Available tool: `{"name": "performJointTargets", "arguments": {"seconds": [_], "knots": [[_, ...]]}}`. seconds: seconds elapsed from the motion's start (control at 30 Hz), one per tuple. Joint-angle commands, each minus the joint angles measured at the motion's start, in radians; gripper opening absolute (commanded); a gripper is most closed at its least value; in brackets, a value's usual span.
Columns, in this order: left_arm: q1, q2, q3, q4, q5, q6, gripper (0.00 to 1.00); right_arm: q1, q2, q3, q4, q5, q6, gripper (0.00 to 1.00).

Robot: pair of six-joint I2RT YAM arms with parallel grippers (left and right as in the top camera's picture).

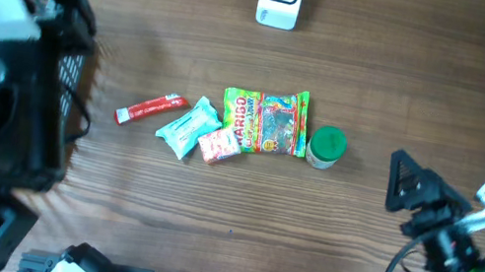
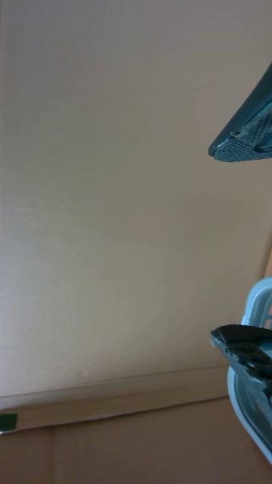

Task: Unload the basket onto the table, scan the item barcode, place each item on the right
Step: 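Retract the left arm and move the right gripper toward the green jar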

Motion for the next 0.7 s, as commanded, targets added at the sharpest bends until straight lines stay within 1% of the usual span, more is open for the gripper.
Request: {"name": "performJointTargets", "arguments": {"seconds": [0.0, 0.07, 0.1, 0.13, 0.2, 0.23, 0.3, 0.33, 0.4, 0.43, 0.47, 0.53, 0.6, 0.63, 0.67], "knots": [[0.005, -0.082, 0.010, -0.053, 0.091, -0.047, 0.64, 0.002, 0.248, 0.251, -0.156, 0.017, -0.212, 1.00], [0.029, -0.130, 0.010, -0.085, 0.144, -0.100, 0.67, 0.002, 0.396, 0.405, -0.294, 0.017, -0.251, 1.00], [0.056, -0.154, 0.010, -0.098, 0.182, -0.100, 0.70, 0.002, 0.457, 0.468, -0.351, 0.006, -0.271, 1.00], [0.099, -0.179, 0.010, -0.115, 0.225, -0.105, 0.73, 0.002, 0.533, 0.550, -0.419, -0.002, -0.296, 0.99], [0.198, -0.223, 0.010, -0.152, 0.304, -0.169, 0.75, 0.002, 0.610, 0.647, -0.496, -0.002, -0.298, 0.99], [0.271, -0.253, 0.010, -0.178, 0.379, -0.204, 0.79, 0.002, 0.658, 0.720, -0.554, -0.001, -0.298, 0.99], [0.410, -0.312, 0.006, -0.224, 0.573, -0.254, 0.88, 0.033, 0.706, 0.819, -0.628, 0.008, -0.306, 0.99], [0.470, -0.336, 0.006, -0.248, 0.680, -0.261, 0.91, 0.074, 0.710, 0.842, -0.633, 0.035, -0.308, 0.99], [0.579, -0.378, 0.001, -0.269, 0.836, -0.283, 0.99, 0.178, 0.703, 0.855, -0.632, 0.159, -0.296, 0.99], [0.621, -0.391, 0.000, -0.275, 0.879, -0.306, 1.00, 0.238, 0.702, 0.854, -0.632, 0.229, -0.269, 1.00], [0.666, -0.400, 0.001, -0.262, 0.925, -0.326, 1.00, 0.294, 0.705, 0.854, -0.617, 0.243, -0.266, 1.00], [0.683, -0.398, 0.001, -0.223, 0.953, -0.333, 1.00, 0.315, 0.715, 0.854, -0.566, 0.243, -0.283, 1.00], [0.683, -0.396, 0.001, -0.171, 0.954, -0.385, 1.00, 0.317, 0.738, 0.854, -0.500, 0.234, -0.285, 1.00], [0.683, -0.396, 0.001, -0.157, 0.947, -0.383, 1.00, 0.323, 0.764, 0.854, -0.523, 0.259, -0.262, 0.99], [0.683, -0.396, 0.001, -0.157, 0.932, -0.383, 1.00, 0.330, 0.797, 0.854, -0.563, 0.314, -0.207, 0.99]]}}
